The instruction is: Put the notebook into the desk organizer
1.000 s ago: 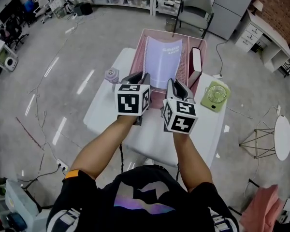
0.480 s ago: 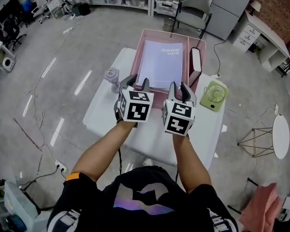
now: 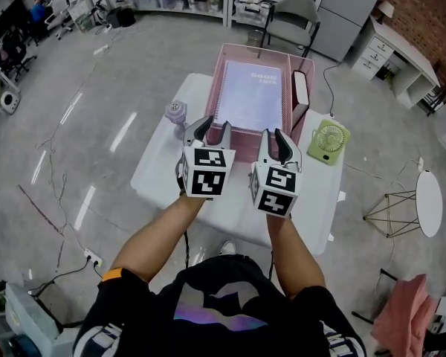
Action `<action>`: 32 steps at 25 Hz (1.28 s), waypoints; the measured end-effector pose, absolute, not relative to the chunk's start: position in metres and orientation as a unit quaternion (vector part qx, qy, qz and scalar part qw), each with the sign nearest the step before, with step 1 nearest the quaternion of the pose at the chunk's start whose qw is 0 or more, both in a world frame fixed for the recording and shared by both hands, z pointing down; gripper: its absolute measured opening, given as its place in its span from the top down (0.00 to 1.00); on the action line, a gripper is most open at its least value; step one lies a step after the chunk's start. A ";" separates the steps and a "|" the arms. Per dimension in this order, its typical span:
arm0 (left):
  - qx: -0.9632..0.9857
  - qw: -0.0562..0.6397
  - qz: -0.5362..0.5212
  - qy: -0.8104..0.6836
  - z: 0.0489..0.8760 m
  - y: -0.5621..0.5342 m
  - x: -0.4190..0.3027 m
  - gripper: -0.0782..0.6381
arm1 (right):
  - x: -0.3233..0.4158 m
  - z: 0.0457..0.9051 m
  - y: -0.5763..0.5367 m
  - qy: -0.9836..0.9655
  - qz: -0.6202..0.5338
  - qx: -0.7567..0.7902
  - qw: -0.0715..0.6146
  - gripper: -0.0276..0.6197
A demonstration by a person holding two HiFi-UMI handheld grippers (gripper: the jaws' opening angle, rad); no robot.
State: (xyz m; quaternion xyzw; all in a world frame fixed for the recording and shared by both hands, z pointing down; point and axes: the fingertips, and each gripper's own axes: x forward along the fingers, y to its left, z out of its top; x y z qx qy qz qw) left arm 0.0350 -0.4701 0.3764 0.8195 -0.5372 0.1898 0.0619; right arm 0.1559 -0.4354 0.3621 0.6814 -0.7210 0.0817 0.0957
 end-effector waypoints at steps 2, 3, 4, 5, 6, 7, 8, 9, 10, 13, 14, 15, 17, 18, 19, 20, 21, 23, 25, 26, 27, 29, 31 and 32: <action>0.824 0.066 0.176 -0.534 0.373 -0.458 0.029 0.70 | 0.148 0.361 -0.425 -0.724 0.080 0.679 0.093 0.84; 0.827 0.068 0.170 -0.532 0.371 -0.451 0.026 0.71 | 0.145 0.361 -0.420 -0.725 0.078 0.678 0.091 0.85; 0.829 0.069 0.164 -0.530 0.370 -0.445 0.022 0.72 | 0.141 0.362 -0.414 -0.726 0.078 0.677 0.090 0.86; 0.831 0.071 0.158 -0.529 0.369 -0.437 0.018 0.74 | 0.137 0.362 -0.407 -0.728 0.079 0.676 0.089 0.87; 0.832 0.072 0.154 -0.528 0.368 -0.430 0.014 0.75 | 0.132 0.362 -0.400 -0.729 0.080 0.674 0.088 0.88; 0.833 0.072 0.150 -0.528 0.367 -0.423 0.009 0.77 | 0.127 0.361 -0.393 -0.731 0.081 0.672 0.086 0.89; 0.833 0.072 0.146 -0.529 0.366 -0.415 0.004 0.79 | 0.123 0.360 -0.386 -0.733 0.083 0.670 0.083 0.89; 0.833 0.071 0.144 -0.529 0.365 -0.408 -0.002 0.81 | 0.118 0.360 -0.379 -0.734 0.084 0.669 0.080 0.90; 0.834 0.071 0.142 -0.529 0.364 -0.400 -0.007 0.83 | 0.113 0.359 -0.372 -0.736 0.085 0.667 0.078 0.90; 0.837 0.074 0.136 -0.525 0.363 -0.374 -0.020 0.86 | 0.098 0.359 -0.348 -0.743 0.087 0.659 0.074 0.92; 0.839 0.076 0.134 -0.522 0.364 -0.365 -0.025 0.87 | 0.092 0.360 -0.339 -0.747 0.088 0.655 0.073 0.92; 0.840 0.077 0.132 -0.521 0.364 -0.355 -0.030 0.87 | 0.086 0.361 -0.330 -0.750 0.088 0.651 0.072 0.92; 0.842 0.077 0.130 -0.517 0.367 -0.336 -0.039 0.88 | 0.074 0.363 -0.312 -0.757 0.092 0.644 0.070 0.93; 0.844 0.077 0.130 -0.515 0.367 -0.327 -0.043 0.88 | 0.068 0.364 -0.303 -0.759 0.094 0.641 0.070 0.93; 0.845 0.077 0.129 -0.513 0.368 -0.318 -0.047 0.88 | 0.063 0.364 -0.294 -0.760 0.097 0.638 0.070 0.93; 0.847 0.076 0.128 -0.511 0.368 -0.308 -0.050 0.88 | 0.059 0.364 -0.284 -0.762 0.099 0.636 0.070 0.93; 0.848 0.075 0.127 -0.509 0.367 -0.298 -0.054 0.88 | 0.055 0.364 -0.274 -0.763 0.100 0.635 0.070 0.93; 0.851 0.070 0.124 -0.506 0.366 -0.278 -0.061 0.88 | 0.046 0.364 -0.254 -0.766 0.101 0.631 0.069 0.93; 0.854 0.067 0.120 -0.502 0.365 -0.256 -0.067 0.88 | 0.039 0.364 -0.233 -0.767 0.103 0.630 0.067 0.93; 0.856 0.065 0.118 -0.500 0.365 -0.245 -0.070 0.88 | 0.036 0.364 -0.223 -0.767 0.102 0.630 0.066 0.93; 0.857 0.064 0.117 -0.498 0.366 -0.234 -0.073 0.88 | 0.034 0.365 -0.212 -0.767 0.102 0.630 0.064 0.93; 0.860 0.063 0.114 -0.494 0.369 -0.213 -0.079 0.88 | 0.029 0.368 -0.192 -0.768 0.103 0.630 0.061 0.93; 0.861 0.062 0.114 -0.491 0.374 -0.193 -0.085 0.88 | 0.023 0.373 -0.171 -0.769 0.104 0.628 0.061 0.93; 0.862 0.061 0.114 -0.490 0.376 -0.183 -0.088 0.88 | 0.020 0.376 -0.161 -0.770 0.104 0.626 0.061 0.93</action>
